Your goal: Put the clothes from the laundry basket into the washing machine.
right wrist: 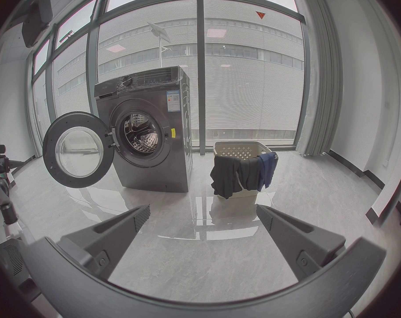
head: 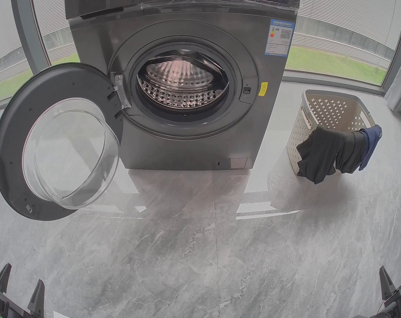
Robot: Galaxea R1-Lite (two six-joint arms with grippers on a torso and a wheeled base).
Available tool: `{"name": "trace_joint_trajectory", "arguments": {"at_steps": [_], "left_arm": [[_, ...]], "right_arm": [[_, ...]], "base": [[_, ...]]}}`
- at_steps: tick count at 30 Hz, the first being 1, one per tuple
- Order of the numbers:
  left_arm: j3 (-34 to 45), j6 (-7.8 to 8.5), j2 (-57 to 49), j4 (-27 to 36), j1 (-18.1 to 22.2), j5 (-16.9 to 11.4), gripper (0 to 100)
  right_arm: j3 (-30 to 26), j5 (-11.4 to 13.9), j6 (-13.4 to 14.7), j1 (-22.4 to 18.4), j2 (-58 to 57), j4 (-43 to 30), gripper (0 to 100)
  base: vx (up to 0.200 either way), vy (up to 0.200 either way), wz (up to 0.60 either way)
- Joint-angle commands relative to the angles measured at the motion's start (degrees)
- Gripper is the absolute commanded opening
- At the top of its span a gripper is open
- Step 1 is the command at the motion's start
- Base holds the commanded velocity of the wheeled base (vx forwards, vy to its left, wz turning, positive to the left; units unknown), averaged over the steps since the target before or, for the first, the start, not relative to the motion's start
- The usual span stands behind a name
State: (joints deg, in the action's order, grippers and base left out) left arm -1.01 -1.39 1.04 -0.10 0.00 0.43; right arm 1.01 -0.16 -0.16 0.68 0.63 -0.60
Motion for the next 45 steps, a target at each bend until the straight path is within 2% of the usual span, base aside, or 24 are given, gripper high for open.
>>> {"name": "trace_joint_trajectory", "arguments": {"at_steps": [1,10,17,32,38,45], "left_arm": [[1.01,-0.02,-1.04,-0.08,0.00,0.01,100],[1.01,0.16,-1.04,0.01,0.00,0.01,100],[1.01,-0.28,-1.04,-0.08,0.00,0.01,100],[1.01,-0.37,-1.04,-0.08,0.00,0.01,100],[1.01,-0.37,-1.04,0.01,0.00,0.01,100],[1.01,-0.37,-1.04,0.01,0.00,0.01,100]], "right_arm": [[-0.84,-0.02,-0.02,0.02,0.16,-0.02,100],[-0.84,-0.02,-0.02,0.02,0.16,-0.02,100],[-0.84,-0.11,-0.02,0.02,0.16,-0.02,100],[-0.84,-0.19,0.07,0.02,0.16,-0.02,100],[-0.84,-0.19,-0.02,0.02,0.16,-0.02,100],[-0.84,-0.19,-0.02,0.02,0.16,-0.02,100]], "base": [[0.000,-0.200,0.00],[0.000,-0.200,0.00],[0.000,0.000,0.00],[0.200,0.000,0.00],[0.000,0.000,0.00],[0.000,-0.200,0.00]]}}
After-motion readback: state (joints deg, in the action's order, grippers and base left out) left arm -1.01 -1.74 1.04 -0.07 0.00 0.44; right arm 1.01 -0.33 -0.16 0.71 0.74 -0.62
